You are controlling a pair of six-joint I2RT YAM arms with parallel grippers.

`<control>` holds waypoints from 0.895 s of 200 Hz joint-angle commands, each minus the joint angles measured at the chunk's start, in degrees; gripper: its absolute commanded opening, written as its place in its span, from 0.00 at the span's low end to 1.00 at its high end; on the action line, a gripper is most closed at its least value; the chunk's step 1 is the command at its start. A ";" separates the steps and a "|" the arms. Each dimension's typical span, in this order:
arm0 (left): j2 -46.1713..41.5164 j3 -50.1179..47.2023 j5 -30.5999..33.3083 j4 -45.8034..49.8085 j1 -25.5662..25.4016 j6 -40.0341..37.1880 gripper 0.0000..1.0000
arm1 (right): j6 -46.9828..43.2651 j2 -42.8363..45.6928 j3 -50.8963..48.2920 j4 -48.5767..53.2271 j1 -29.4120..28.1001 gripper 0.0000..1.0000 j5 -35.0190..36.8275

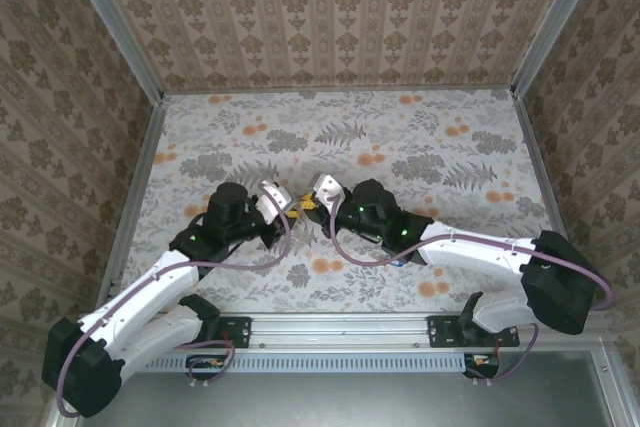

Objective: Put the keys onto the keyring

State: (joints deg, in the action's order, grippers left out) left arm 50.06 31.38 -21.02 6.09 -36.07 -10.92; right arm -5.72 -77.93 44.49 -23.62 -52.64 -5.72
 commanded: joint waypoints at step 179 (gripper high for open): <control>-13.07 4.22 -21.58 17.08 5.61 -16.22 0.26 | -13.34 0.26 2.77 7.72 8.61 0.00 -30.87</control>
State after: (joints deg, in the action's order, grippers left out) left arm 36.25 33.67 -36.32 18.98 -31.81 -23.35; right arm -13.85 -79.13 44.58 -19.40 -44.91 -26.57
